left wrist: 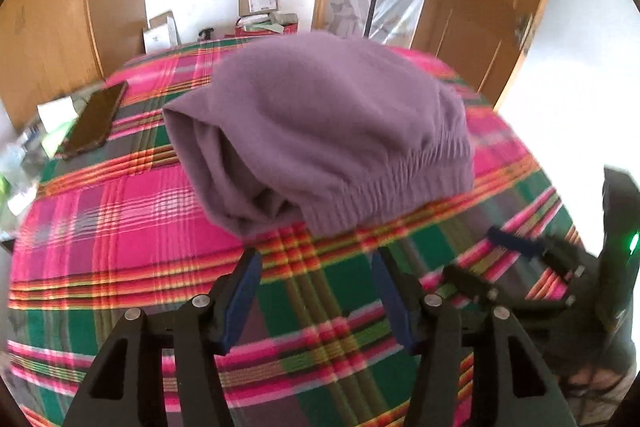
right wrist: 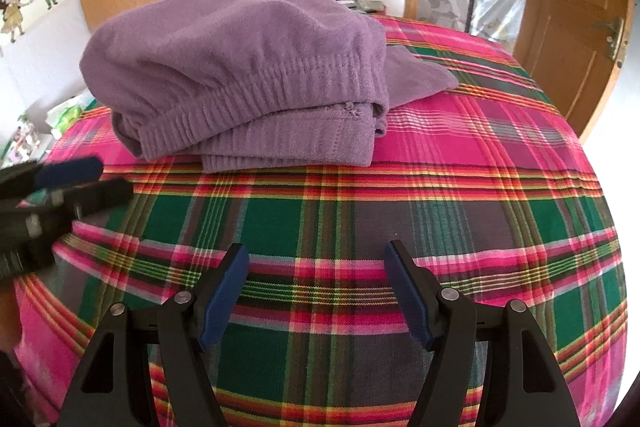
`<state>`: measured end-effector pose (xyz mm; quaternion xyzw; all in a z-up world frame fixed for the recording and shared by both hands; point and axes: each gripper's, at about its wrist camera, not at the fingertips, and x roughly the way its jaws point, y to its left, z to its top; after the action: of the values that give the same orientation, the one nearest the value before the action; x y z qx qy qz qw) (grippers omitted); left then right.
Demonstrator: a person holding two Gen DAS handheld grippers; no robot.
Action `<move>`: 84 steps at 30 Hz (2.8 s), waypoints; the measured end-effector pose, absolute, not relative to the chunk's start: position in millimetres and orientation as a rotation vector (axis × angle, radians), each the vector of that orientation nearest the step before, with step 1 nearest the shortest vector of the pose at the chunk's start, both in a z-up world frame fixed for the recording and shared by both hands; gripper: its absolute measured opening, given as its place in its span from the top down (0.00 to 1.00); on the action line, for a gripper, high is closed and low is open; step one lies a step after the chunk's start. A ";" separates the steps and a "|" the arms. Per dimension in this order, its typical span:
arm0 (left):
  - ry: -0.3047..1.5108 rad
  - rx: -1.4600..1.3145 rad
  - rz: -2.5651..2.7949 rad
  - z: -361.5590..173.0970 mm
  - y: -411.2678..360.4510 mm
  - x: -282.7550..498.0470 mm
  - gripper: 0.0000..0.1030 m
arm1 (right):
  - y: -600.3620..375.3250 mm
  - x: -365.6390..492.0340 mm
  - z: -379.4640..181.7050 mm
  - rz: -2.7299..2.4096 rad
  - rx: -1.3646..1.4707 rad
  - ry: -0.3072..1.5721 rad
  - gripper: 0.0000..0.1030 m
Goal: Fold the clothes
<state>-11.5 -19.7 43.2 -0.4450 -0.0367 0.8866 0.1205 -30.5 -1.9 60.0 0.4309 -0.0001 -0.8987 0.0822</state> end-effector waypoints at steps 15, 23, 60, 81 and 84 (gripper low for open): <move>-0.524 -1.363 2.426 44.4 -53.7 -44.4 0.44 | 50.0 -55.2 80.8 -2.616 1.138 -0.258 0.30; -0.625 -1.412 2.354 33.0 -51.0 -68.5 0.44 | 46.2 -81.0 73.9 -2.552 1.147 -0.161 0.30; -0.711 -1.217 2.331 72.4 -62.8 -76.8 0.92 | 37.4 -91.3 111.4 -2.574 0.965 -0.141 0.87; -0.896 -1.054 2.497 97.2 -153.8 -23.1 0.93 | -29.3 -59.5 195.6 -2.468 0.629 -0.079 0.88; -0.938 -1.046 2.525 95.4 -171.9 -18.5 0.93 | -45.4 -53.4 197.2 -2.417 0.627 -0.057 0.88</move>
<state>-18.5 -171.9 95.4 -0.3592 -0.3222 0.8668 0.1258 -53.4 -45.4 197.2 0.2380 -0.0217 -0.9180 0.3163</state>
